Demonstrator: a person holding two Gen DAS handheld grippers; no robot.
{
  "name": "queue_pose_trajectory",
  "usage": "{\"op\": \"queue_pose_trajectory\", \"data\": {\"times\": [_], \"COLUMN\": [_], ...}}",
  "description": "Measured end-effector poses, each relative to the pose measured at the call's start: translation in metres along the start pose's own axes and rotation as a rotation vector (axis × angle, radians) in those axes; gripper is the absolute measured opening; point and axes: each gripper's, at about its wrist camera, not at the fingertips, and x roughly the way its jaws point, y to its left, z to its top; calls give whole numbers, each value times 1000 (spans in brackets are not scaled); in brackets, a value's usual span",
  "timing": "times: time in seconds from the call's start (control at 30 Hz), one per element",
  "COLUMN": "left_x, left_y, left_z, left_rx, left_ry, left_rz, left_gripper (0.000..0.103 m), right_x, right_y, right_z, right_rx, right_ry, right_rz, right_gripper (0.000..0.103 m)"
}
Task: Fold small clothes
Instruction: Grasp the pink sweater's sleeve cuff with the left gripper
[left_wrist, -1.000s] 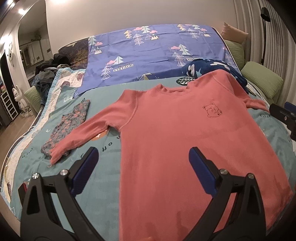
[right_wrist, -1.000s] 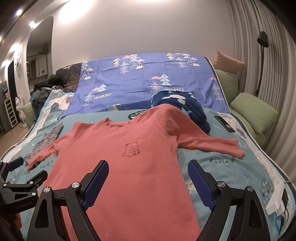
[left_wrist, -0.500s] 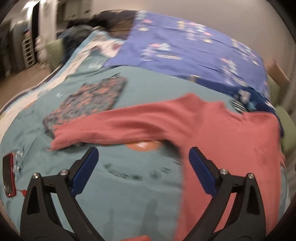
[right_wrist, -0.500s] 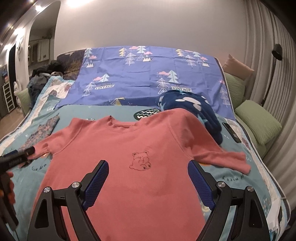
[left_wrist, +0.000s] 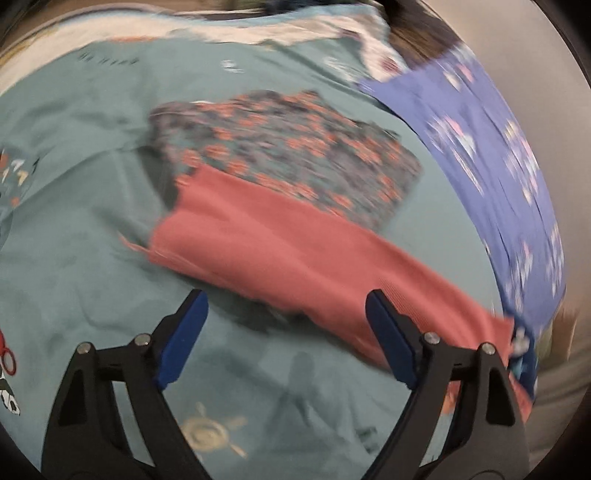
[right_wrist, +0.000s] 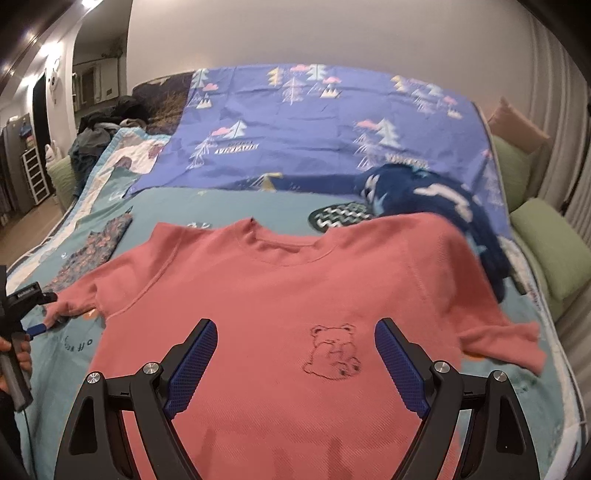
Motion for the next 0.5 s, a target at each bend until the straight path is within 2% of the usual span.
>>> {"op": "queue_pose_trajectory", "data": {"times": [0.17,0.2,0.27,0.3,0.33,0.4,0.5], "left_x": [19,26,35,38,38,29,7], "left_y": [17,22,35,39,42,44,32], "left_z": [18,23,26,26,26,26,30], "left_rx": [-88,-113,-171,-193,-211,-230,-193], "left_ry": [2,11,37,43,42,15,-63], "left_rz": [24,19,-2,-8,-23,-50,-28], "left_gripper": [84,79,59,38,23,11,5], "right_x": [21,24,27,28,29,31,30], "right_y": [3,5,7,8,9,10,9], "right_z": [2,2,1,1,0,-1,-3], "right_rx": [0,-1,-8,-13,-18,-24,-25], "right_ry": [34,37,40,40,41,41,38], "right_rz": [12,16,20,18,16,12,15], "right_gripper": [89,89,89,89,89,89,89]}}
